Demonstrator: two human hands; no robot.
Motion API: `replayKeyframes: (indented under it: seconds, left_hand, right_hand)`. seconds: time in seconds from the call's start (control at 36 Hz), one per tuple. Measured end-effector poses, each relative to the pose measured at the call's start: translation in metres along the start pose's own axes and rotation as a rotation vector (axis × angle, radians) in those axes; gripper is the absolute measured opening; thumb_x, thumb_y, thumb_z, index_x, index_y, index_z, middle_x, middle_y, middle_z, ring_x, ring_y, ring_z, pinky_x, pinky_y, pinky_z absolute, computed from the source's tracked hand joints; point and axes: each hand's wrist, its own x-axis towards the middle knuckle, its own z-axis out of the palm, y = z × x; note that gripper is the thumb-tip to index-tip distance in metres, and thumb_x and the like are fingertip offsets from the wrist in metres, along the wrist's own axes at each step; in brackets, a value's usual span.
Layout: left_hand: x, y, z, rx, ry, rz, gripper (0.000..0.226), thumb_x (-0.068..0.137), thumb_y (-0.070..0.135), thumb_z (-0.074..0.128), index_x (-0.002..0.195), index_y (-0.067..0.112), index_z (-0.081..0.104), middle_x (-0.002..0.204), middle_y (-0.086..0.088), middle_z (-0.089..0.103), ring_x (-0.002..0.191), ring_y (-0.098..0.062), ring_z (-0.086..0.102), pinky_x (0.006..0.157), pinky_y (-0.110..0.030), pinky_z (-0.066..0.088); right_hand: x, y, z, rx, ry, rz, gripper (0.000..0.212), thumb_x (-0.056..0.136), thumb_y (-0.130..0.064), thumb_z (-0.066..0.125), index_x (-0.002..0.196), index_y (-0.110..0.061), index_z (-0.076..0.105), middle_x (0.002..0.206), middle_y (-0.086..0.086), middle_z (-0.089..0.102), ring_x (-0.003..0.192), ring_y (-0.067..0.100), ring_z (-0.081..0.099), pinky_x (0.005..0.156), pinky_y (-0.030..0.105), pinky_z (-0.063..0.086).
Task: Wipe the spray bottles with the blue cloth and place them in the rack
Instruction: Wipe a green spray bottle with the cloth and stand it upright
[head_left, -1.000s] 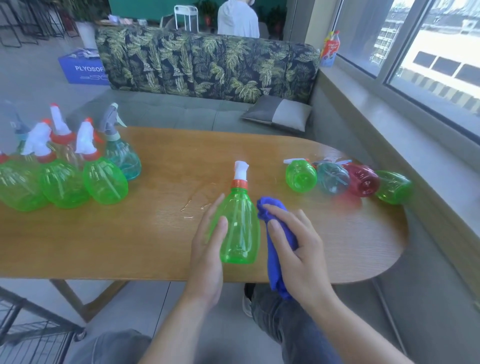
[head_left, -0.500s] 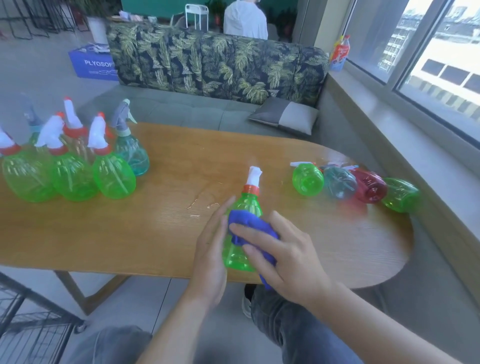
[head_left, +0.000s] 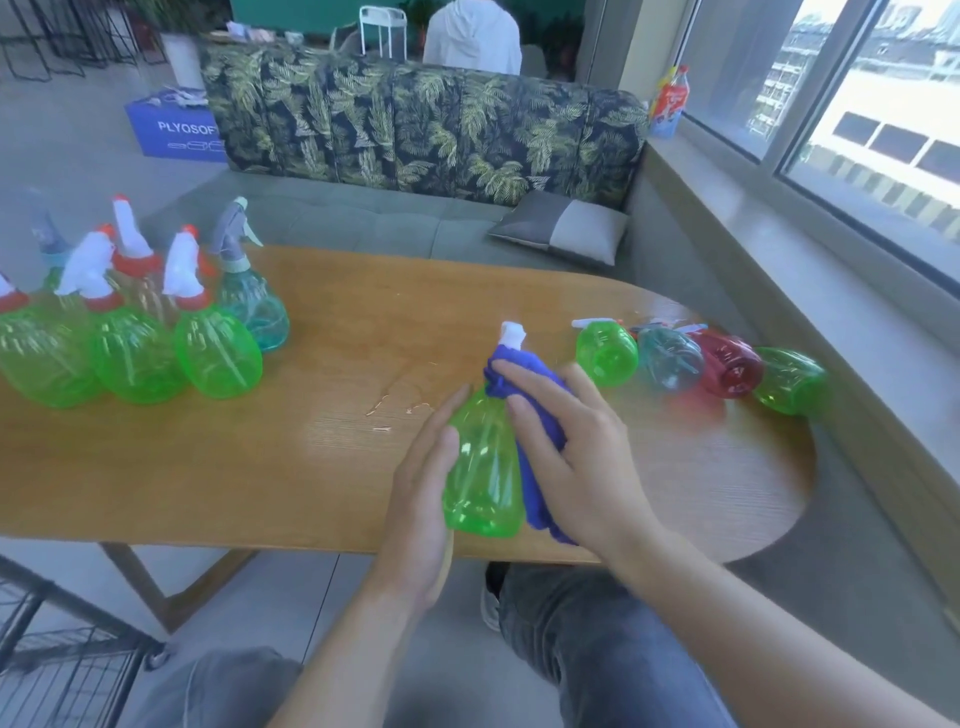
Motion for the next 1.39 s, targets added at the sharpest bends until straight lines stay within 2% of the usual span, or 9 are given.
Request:
replayKeyframes:
  seconds: [0.19, 0.33, 0.53, 0.69, 0.83, 0.94, 1.11, 1.25, 1.39]
  left_hand:
    - [0.001, 0.0, -0.002, -0.05, 0.059, -0.032, 0.042, 0.102, 0.044, 0.053, 0.141, 0.037, 0.07, 0.149, -0.004, 0.067, 0.14, -0.028, 0.062, 0.122, -0.059, 0.042]
    - [0.002, 0.001, -0.002, -0.056, 0.057, -0.038, 0.043, 0.101, 0.045, 0.055, 0.142, 0.04, 0.068, 0.152, -0.002, 0.064, 0.142, -0.032, 0.059, 0.118, -0.059, 0.046]
    - [0.0, 0.002, 0.005, -0.02, 0.005, 0.011, 0.044, 0.105, 0.047, 0.057, 0.146, 0.036, 0.066, 0.157, 0.0, 0.06, 0.151, -0.026, 0.05, 0.128, -0.062, 0.03]
    - [0.001, 0.001, 0.002, -0.027, -0.012, 0.02, 0.051, 0.102, 0.055, 0.057, 0.15, 0.038, 0.062, 0.16, 0.004, 0.057, 0.155, -0.025, 0.045, 0.128, -0.063, 0.028]
    - [0.001, 0.007, -0.005, -0.081, 0.032, -0.01, 0.046, 0.104, 0.044, 0.053, 0.147, 0.034, 0.065, 0.152, 0.003, 0.065, 0.145, -0.022, 0.057, 0.126, -0.06, 0.036]
    - [-0.001, 0.015, -0.009, -0.091, 0.048, -0.017, 0.046, 0.1, 0.049, 0.056, 0.144, 0.04, 0.067, 0.152, 0.001, 0.064, 0.141, -0.028, 0.06, 0.123, -0.062, 0.041]
    - [-0.001, 0.024, -0.006, -0.152, 0.002, 0.011, 0.046, 0.1, 0.046, 0.057, 0.144, 0.036, 0.067, 0.149, 0.005, 0.066, 0.139, -0.028, 0.062, 0.12, -0.063, 0.044]
    - [-0.001, 0.029, -0.001, -0.14, 0.0, 0.036, 0.051, 0.101, 0.054, 0.06, 0.148, 0.035, 0.064, 0.153, 0.003, 0.064, 0.146, -0.025, 0.056, 0.125, -0.063, 0.036]
    - [-0.002, 0.025, -0.002, -0.143, -0.04, 0.053, 0.086, 0.08, 0.068, 0.084, 0.154, 0.036, 0.056, 0.154, 0.001, 0.062, 0.146, -0.028, 0.056, 0.123, -0.063, 0.039]
  right_hand:
    - [-0.037, 0.004, 0.007, -0.11, -0.088, -0.323, 0.031, 0.107, -0.034, 0.056, 0.133, -0.028, 0.072, 0.098, -0.011, 0.037, 0.082, 0.008, 0.044, 0.064, 0.031, 0.049]
    - [-0.055, 0.013, 0.004, -0.287, -0.195, -0.586, 0.029, 0.101, -0.032, 0.067, 0.13, -0.032, 0.073, 0.097, -0.002, 0.054, 0.079, 0.017, 0.051, 0.055, 0.024, 0.039]
    - [-0.026, 0.004, -0.011, -0.051, 0.031, -0.266, 0.034, 0.107, -0.038, 0.053, 0.134, -0.027, 0.07, 0.098, -0.013, 0.039, 0.085, -0.003, 0.046, 0.077, 0.014, 0.041]
    - [-0.005, -0.005, 0.002, 0.042, 0.044, 0.046, 0.032, 0.104, -0.039, 0.054, 0.132, -0.037, 0.07, 0.095, -0.021, 0.045, 0.084, 0.011, 0.058, 0.077, 0.02, 0.046]
    - [-0.029, -0.013, 0.008, -0.048, -0.049, -0.182, 0.032, 0.107, -0.038, 0.052, 0.132, -0.03, 0.071, 0.098, -0.023, 0.038, 0.08, -0.002, 0.047, 0.071, 0.017, 0.044]
    - [-0.038, -0.016, 0.005, -0.225, -0.129, -0.462, 0.026, 0.106, -0.033, 0.058, 0.128, -0.032, 0.073, 0.096, -0.004, 0.051, 0.079, 0.016, 0.05, 0.056, 0.034, 0.049]
    - [-0.036, -0.028, -0.013, -0.332, -0.258, -0.565, 0.027, 0.105, -0.034, 0.06, 0.13, -0.035, 0.072, 0.097, -0.004, 0.056, 0.08, 0.016, 0.051, 0.053, 0.035, 0.05]
    - [-0.036, -0.032, -0.038, -0.211, -0.167, -0.352, 0.03, 0.106, -0.042, 0.055, 0.13, -0.035, 0.071, 0.098, -0.015, 0.046, 0.082, 0.001, 0.048, 0.07, 0.02, 0.047]
    - [-0.034, -0.032, -0.039, 0.051, -0.022, 0.1, 0.028, 0.105, -0.031, 0.06, 0.131, -0.035, 0.07, 0.106, -0.012, 0.061, 0.102, 0.01, 0.062, 0.088, 0.012, 0.043]
